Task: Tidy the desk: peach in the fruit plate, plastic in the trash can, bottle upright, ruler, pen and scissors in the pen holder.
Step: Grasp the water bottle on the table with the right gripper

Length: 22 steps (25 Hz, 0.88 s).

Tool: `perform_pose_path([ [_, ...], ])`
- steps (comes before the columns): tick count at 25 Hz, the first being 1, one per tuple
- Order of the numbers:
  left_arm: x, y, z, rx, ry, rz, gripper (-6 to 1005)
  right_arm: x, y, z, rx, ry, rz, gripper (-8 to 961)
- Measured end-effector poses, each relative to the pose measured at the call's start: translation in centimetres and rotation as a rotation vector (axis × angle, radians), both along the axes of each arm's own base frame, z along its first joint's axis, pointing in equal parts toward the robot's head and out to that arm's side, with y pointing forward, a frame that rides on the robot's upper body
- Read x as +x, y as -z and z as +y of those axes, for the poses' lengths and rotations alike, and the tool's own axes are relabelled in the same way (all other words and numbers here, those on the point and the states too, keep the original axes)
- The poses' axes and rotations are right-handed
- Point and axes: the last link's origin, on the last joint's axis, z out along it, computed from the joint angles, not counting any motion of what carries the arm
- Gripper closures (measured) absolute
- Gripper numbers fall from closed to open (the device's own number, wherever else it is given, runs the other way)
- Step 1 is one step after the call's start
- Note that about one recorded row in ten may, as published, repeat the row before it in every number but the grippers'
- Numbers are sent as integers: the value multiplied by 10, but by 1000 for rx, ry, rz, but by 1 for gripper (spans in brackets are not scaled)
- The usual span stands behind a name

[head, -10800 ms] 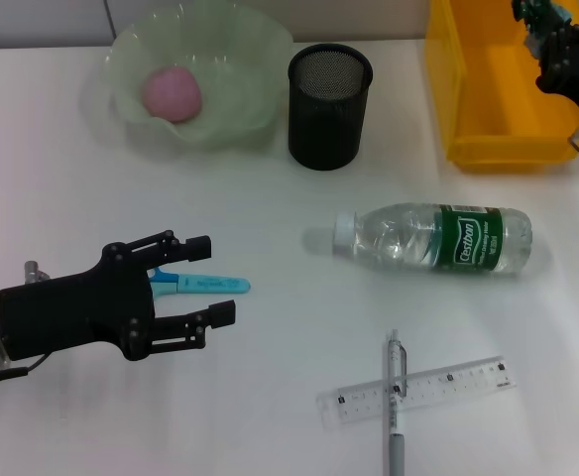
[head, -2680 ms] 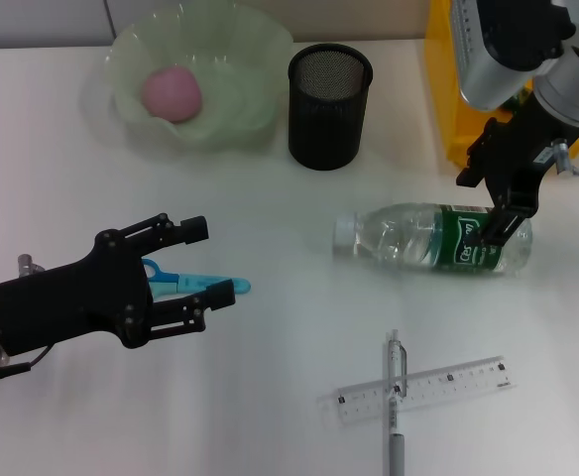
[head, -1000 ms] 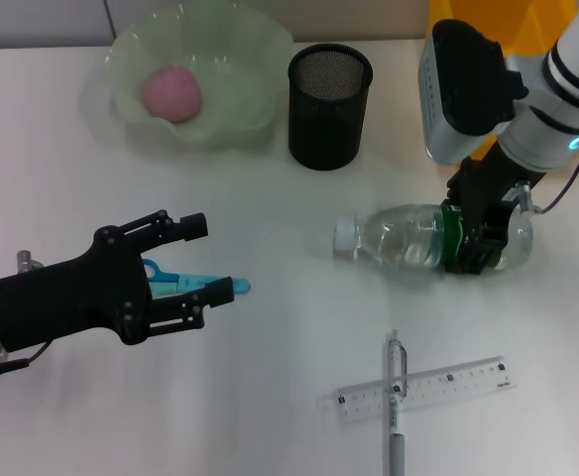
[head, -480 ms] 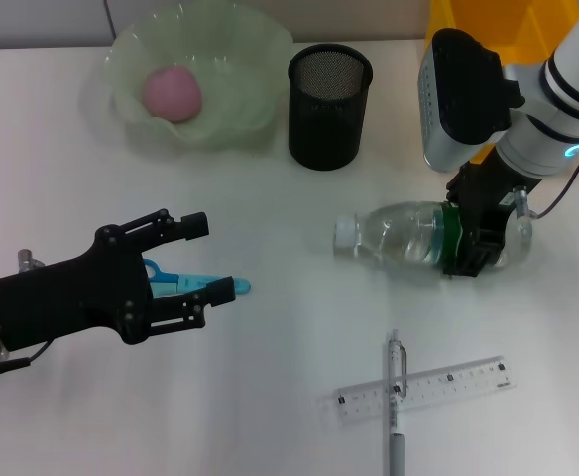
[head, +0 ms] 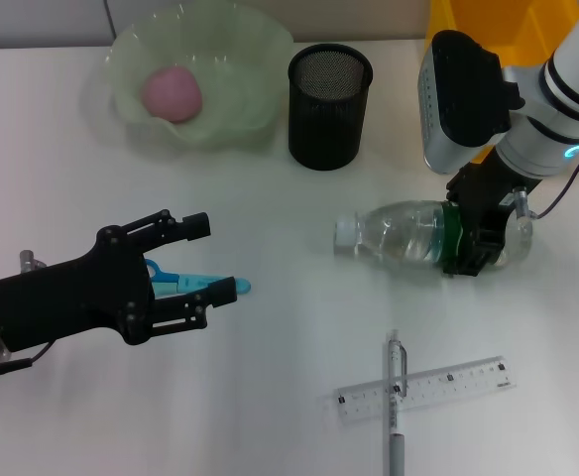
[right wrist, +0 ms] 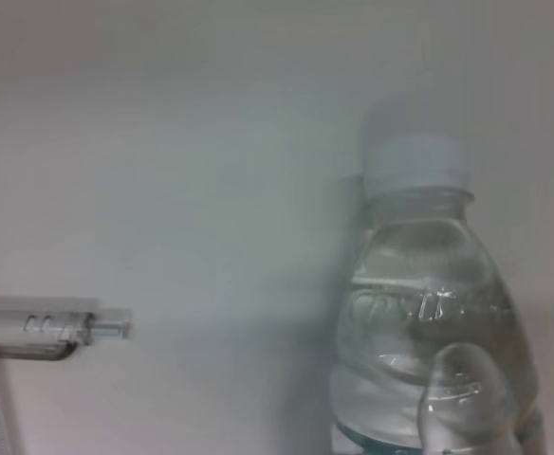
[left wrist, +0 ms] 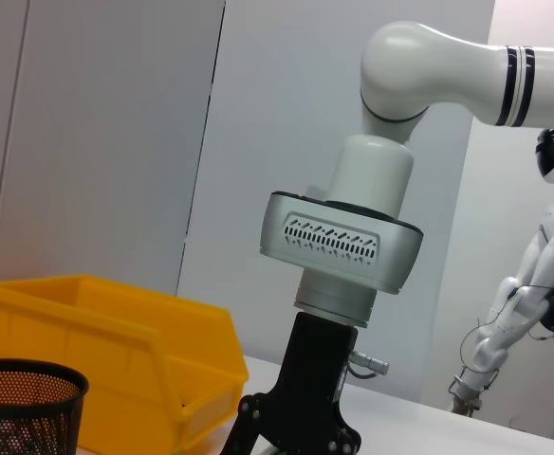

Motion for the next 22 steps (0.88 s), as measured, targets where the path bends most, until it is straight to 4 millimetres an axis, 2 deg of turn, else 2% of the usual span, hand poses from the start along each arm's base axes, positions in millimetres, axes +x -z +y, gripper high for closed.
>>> perform_pose_path([
  [22, 0, 0, 0, 0, -2, 1, 182, -1, 0, 0, 4, 0, 18, 178],
])
